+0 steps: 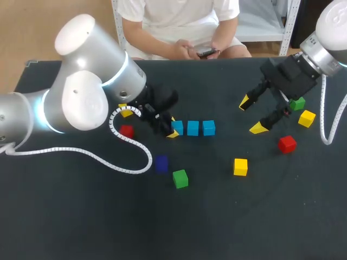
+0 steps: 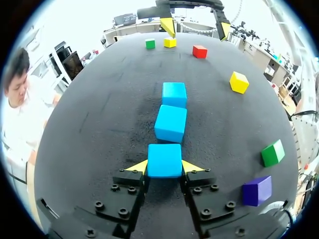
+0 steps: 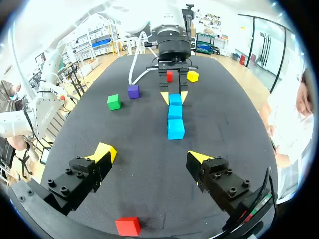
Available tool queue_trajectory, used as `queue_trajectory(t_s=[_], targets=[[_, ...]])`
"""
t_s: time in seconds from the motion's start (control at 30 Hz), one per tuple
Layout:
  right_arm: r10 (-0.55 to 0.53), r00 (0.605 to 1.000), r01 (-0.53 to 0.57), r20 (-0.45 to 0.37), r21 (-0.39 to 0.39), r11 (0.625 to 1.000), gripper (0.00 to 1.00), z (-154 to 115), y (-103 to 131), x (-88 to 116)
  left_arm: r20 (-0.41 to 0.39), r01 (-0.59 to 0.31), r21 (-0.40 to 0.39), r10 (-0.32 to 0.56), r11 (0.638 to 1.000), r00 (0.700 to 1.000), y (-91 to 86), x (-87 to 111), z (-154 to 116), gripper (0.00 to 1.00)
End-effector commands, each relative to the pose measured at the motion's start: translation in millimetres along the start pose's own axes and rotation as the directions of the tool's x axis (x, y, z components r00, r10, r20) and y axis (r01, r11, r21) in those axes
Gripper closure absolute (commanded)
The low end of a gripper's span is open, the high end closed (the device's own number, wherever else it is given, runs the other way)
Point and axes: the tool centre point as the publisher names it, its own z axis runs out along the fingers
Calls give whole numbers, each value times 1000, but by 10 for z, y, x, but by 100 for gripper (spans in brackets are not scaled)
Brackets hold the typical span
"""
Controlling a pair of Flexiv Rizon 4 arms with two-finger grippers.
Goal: Place the blue cubes, place green cubes on the blue cubes, place the yellow cubes on the green cubes, then place the red cubes on the yellow cubes, and place purple cube on the red cubes.
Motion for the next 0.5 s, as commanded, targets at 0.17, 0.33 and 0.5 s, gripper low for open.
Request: queue_trajectory(t_s=[0.17,0.33,0.5], targets=[[-1,1000,1,1,0,1000,0,0,0,1,-4,-6,6,6,1000,1000,44,-4,51,58],[-1,1000,1,1,0,1000,0,0,0,1,0,0,3,0,1000,1000,34,-1,37,0],[-1,1000,1,1,0,1000,0,0,0,1,3,4,-2,-4,1000,1000,12,11,5,0]])
